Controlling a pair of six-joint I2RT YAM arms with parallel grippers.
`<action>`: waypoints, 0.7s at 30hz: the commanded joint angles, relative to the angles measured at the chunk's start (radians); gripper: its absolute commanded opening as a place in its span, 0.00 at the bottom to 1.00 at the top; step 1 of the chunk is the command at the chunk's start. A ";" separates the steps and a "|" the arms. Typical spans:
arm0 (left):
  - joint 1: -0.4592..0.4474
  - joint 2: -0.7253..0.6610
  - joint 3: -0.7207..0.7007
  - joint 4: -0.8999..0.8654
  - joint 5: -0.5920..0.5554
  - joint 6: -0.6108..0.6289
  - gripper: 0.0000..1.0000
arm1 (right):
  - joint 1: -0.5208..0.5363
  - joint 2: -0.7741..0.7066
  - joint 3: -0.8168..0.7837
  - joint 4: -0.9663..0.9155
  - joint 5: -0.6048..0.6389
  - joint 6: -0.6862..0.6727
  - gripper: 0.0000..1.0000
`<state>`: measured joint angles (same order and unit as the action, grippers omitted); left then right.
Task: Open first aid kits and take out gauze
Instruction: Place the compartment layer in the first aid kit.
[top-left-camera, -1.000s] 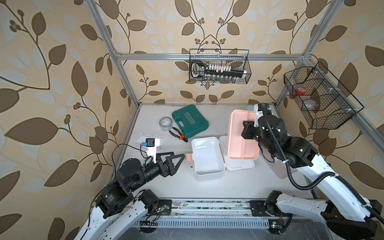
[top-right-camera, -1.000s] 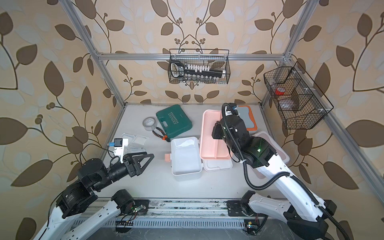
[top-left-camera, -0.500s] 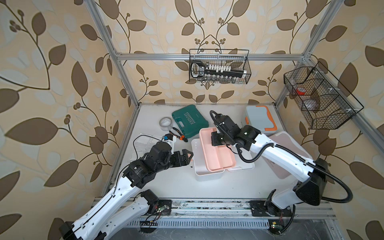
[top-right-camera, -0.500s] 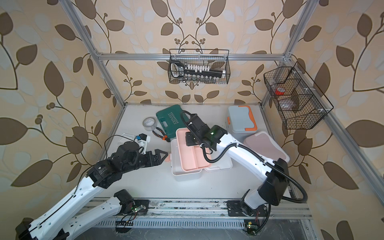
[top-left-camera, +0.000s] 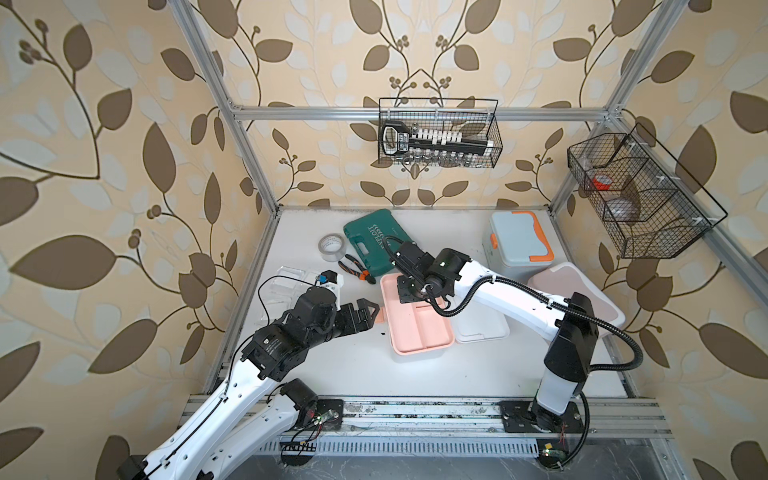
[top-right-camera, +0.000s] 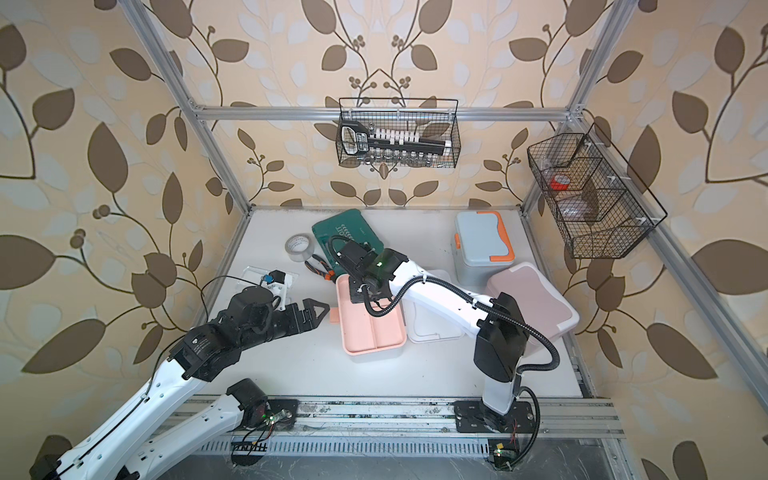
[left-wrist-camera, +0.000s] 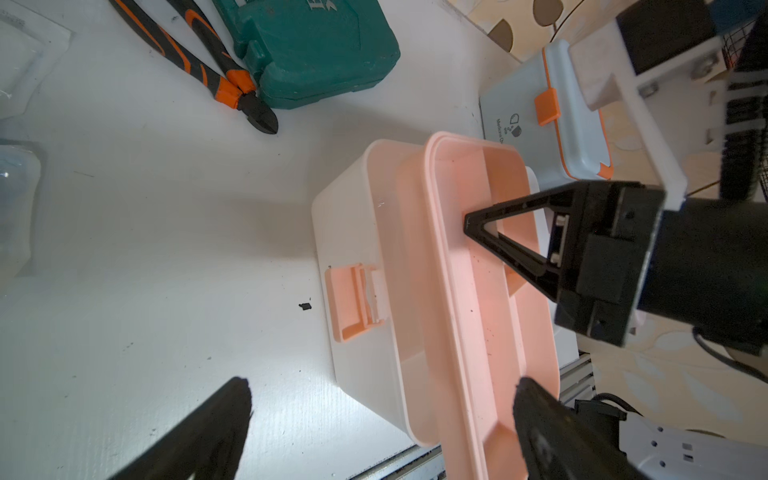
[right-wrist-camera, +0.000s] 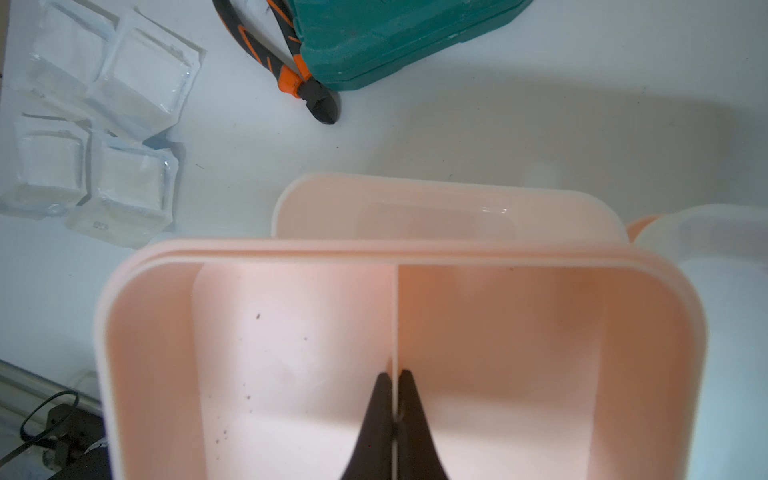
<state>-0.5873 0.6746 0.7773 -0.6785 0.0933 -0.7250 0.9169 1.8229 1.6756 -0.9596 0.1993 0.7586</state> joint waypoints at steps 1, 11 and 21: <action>0.011 -0.012 -0.009 0.013 0.001 -0.010 0.99 | -0.001 0.035 0.035 -0.037 0.032 0.046 0.00; 0.012 -0.034 -0.019 0.016 0.003 -0.014 0.99 | -0.018 0.120 0.088 -0.073 0.083 0.062 0.00; 0.012 -0.030 -0.021 0.025 0.005 -0.016 0.99 | -0.034 0.151 0.085 -0.051 0.056 0.059 0.00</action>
<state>-0.5873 0.6453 0.7631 -0.6777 0.0959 -0.7361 0.8814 1.9507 1.7393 -1.0019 0.2539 0.8047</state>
